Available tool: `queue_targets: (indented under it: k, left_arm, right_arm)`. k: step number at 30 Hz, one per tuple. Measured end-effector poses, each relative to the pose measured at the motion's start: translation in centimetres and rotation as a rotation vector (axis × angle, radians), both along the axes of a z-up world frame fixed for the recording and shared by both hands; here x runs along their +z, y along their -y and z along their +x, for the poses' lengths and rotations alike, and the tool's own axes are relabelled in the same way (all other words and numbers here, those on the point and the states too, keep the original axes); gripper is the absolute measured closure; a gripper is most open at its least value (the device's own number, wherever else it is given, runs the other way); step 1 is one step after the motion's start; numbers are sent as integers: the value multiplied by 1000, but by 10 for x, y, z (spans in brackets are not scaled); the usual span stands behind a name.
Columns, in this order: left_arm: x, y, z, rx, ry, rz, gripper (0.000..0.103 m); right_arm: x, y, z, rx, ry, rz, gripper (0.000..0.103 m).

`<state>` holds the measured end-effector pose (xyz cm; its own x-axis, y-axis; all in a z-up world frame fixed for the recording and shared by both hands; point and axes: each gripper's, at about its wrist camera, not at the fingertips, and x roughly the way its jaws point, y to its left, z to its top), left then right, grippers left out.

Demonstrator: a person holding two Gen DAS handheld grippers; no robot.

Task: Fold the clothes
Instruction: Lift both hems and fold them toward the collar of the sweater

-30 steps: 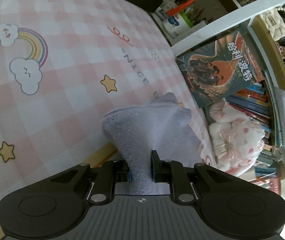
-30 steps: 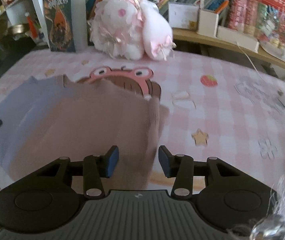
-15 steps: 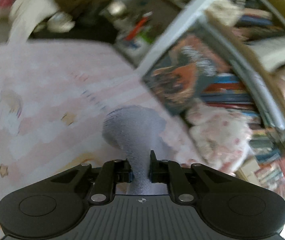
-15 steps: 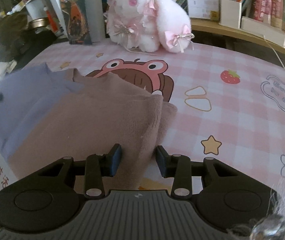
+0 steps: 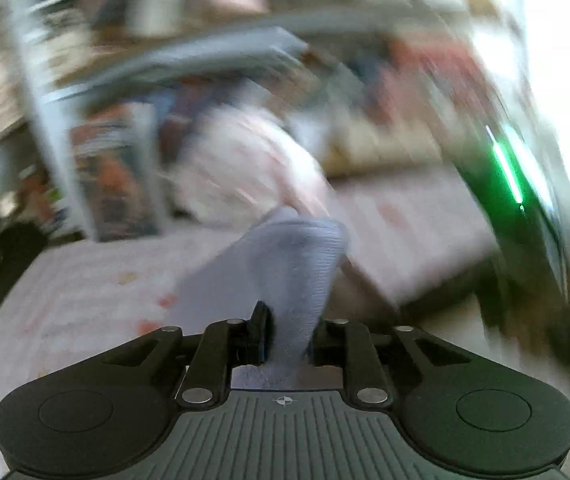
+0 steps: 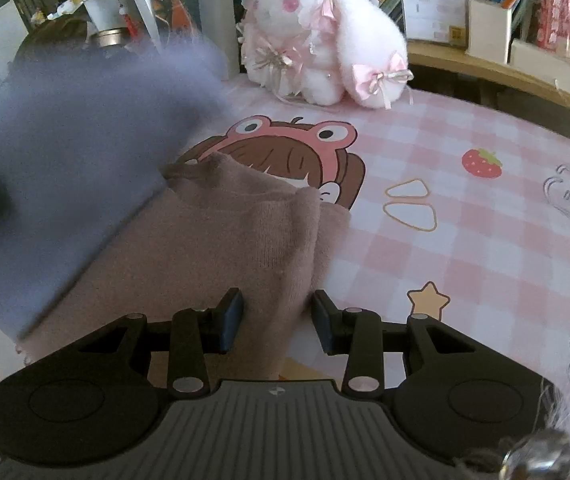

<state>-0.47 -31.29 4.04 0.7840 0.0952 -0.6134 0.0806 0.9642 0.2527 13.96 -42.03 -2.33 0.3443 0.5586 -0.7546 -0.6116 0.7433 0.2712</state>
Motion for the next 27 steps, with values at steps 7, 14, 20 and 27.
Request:
queue_targets:
  k: [7, 14, 20, 27]
  left_arm:
    - [-60, 48, -10, -152, -98, 287, 65]
    - [-22, 38, -25, -181, -102, 95, 51]
    - [24, 7, -58, -179, 4, -214, 50]
    - [19, -55, -44, 57, 51, -406, 56]
  right_arm:
    - [8, 24, -4, -4, -54, 53, 60]
    - [16, 67, -7, -138, -158, 194, 52]
    - [24, 86, -8, -198, -273, 346, 40]
    - [23, 64, -13, -144, -399, 432, 32]
